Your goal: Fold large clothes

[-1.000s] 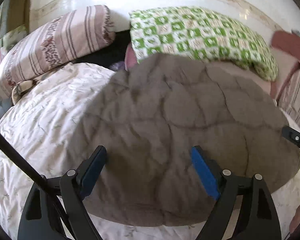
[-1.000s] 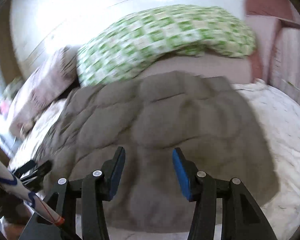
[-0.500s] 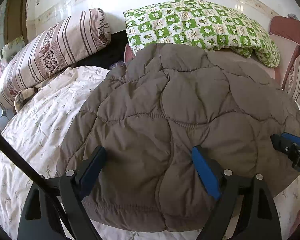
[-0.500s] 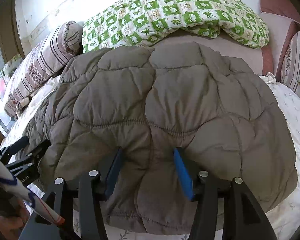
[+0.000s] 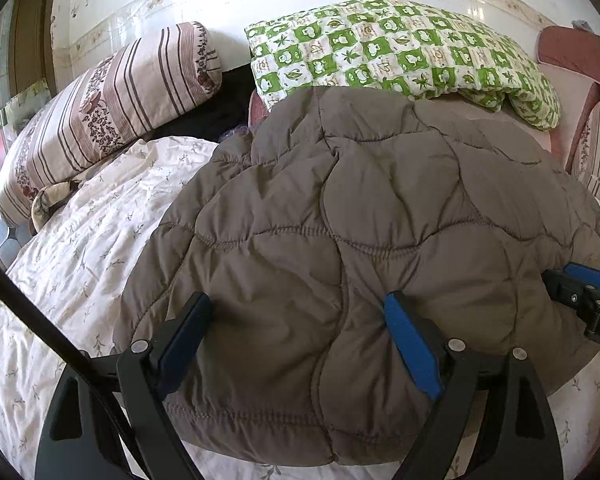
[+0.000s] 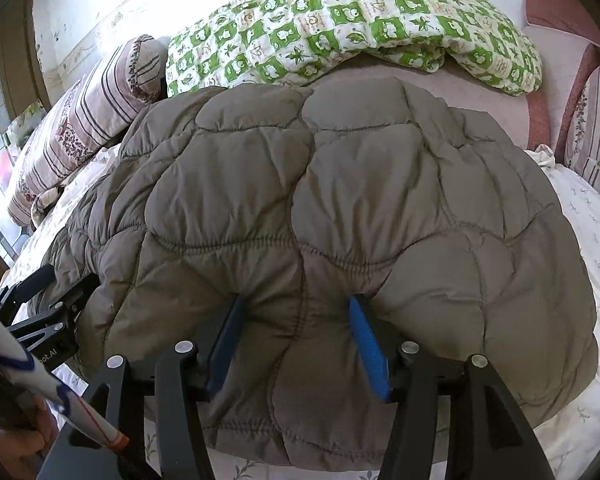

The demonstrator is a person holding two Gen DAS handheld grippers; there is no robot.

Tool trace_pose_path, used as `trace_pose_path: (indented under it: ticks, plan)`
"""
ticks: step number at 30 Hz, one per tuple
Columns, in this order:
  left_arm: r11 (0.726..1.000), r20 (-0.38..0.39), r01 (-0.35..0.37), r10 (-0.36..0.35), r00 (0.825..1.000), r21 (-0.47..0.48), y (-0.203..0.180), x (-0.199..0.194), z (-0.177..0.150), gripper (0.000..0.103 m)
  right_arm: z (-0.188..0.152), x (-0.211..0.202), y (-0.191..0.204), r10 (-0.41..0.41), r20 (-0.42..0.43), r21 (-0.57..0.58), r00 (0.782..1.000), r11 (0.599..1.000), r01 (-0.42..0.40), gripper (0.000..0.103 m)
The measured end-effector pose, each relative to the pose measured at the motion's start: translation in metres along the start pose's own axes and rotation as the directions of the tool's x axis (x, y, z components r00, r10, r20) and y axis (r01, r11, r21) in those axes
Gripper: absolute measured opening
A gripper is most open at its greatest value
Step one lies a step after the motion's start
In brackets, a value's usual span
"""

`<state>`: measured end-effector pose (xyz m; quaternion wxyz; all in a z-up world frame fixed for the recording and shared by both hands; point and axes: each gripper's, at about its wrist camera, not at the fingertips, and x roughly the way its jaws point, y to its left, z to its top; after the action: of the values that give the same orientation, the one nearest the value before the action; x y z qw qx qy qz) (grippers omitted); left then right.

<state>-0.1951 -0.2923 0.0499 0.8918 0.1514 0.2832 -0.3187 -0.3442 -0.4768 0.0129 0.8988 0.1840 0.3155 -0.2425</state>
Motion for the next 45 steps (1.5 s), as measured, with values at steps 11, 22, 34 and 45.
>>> trace_pose_path:
  ticks: [11, 22, 34, 45]
  plan:
    - [1.000, 0.001, -0.002, 0.002, 1.000, 0.002, -0.001, 0.000, 0.000, 0.088, 0.000, 0.001, 0.000, 0.001, -0.002, 0.003, 1.000, 1.000, -0.001, 0.060]
    - [1.000, 0.002, -0.003, 0.003, 1.000, 0.003, -0.001, 0.000, 0.000, 0.088, 0.000, 0.000, -0.001, 0.011, -0.006, 0.013, 1.000, 1.000, -0.011, 0.062]
    - [1.000, 0.002, -0.005, 0.005, 1.000, 0.002, -0.002, 0.000, 0.000, 0.088, 0.000, -0.002, 0.000, 0.025, -0.014, 0.025, 1.000, 0.999, -0.024, 0.066]
    - [1.000, 0.000, -0.001, 0.001, 1.000, -0.003, -0.001, 0.000, 0.000, 0.088, 0.009, -0.027, -0.022, 0.032, 0.049, 0.111, 0.998, 0.993, -0.037, 0.069]
